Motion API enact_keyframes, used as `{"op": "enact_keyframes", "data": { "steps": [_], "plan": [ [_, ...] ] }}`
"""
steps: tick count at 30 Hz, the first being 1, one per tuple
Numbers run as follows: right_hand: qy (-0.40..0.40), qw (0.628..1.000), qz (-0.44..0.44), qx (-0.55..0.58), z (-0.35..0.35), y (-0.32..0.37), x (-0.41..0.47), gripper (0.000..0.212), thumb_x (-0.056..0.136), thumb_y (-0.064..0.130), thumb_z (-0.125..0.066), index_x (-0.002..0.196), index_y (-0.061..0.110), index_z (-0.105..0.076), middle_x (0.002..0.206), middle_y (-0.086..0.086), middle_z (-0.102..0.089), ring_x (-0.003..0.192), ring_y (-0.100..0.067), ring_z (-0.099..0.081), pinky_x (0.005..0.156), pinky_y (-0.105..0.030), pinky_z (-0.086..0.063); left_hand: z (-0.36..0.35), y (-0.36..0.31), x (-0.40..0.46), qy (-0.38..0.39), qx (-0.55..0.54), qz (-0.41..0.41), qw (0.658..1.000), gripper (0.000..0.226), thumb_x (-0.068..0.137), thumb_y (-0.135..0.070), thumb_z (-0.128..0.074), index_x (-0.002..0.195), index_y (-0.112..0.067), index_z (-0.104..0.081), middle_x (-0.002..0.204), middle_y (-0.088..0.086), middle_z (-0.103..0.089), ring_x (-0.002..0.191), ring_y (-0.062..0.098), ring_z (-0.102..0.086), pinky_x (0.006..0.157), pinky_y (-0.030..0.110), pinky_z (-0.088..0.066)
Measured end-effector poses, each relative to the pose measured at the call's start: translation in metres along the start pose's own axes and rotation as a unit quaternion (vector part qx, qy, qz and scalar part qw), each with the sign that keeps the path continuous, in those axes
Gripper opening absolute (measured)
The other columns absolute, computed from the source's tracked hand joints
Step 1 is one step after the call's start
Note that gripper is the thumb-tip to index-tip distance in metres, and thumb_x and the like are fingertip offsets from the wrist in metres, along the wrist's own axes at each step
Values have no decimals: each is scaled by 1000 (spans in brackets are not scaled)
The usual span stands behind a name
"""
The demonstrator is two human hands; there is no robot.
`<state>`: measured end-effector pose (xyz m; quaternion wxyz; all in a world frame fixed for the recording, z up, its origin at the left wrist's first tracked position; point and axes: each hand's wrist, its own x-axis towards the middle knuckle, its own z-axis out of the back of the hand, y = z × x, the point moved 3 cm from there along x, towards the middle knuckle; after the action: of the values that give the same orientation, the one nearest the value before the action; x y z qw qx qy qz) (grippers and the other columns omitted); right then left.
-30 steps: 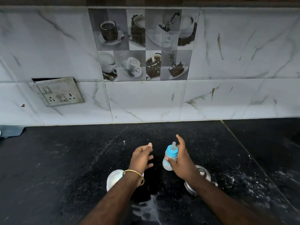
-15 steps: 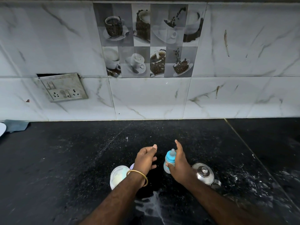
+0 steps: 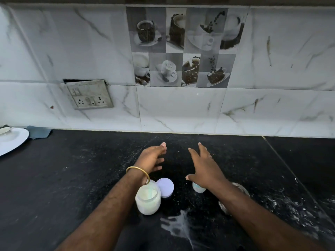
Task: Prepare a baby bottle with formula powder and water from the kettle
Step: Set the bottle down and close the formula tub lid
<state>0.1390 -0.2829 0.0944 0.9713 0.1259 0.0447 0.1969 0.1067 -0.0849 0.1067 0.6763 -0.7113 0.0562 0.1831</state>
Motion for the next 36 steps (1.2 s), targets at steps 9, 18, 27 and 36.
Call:
{"op": "enact_keyframes", "data": {
  "steps": [9, 18, 27, 36],
  "plan": [
    [136, 977, 129, -96, -56, 65, 24, 72, 80, 35, -78, 144, 27, -45, 142, -3, -50, 131, -27, -50, 100, -40, -42, 57, 27, -28, -29, 45, -1, 999, 26, 95, -10, -52, 114, -22, -65, 128, 1, -65, 112, 19, -60, 89, 39, -50],
    [250, 940, 135, -191, -88, 89, 37, 89, 74, 42, -79, 150, 33, -34, 150, -8, -39, 137, -36, -43, 104, -52, -42, 90, 89, -46, 86, 218, 13, 972, 122, 53, -17, -87, 153, -26, -17, 158, 4, -28, 148, 25, -23, 118, 36, -28],
    [213, 965, 113, -108, -96, 78, 45, 63, 83, 41, -64, 141, 35, -41, 134, -7, -47, 126, -33, -50, 97, -47, -48, 76, 144, -42, 11, 129, -51, 990, 129, 32, -39, -99, 142, -25, -35, 142, -4, -49, 125, 8, -52, 103, 30, -49],
    [92, 956, -19, 278, -89, 52, 34, 64, 76, 26, -81, 128, 33, -45, 130, -3, -33, 108, -15, -50, 90, -25, -42, 61, 144, -49, -104, 133, -143, 975, 104, 33, -45, -95, 124, -29, -48, 129, -14, -42, 116, 0, -52, 95, 16, -46]
  ]
}}
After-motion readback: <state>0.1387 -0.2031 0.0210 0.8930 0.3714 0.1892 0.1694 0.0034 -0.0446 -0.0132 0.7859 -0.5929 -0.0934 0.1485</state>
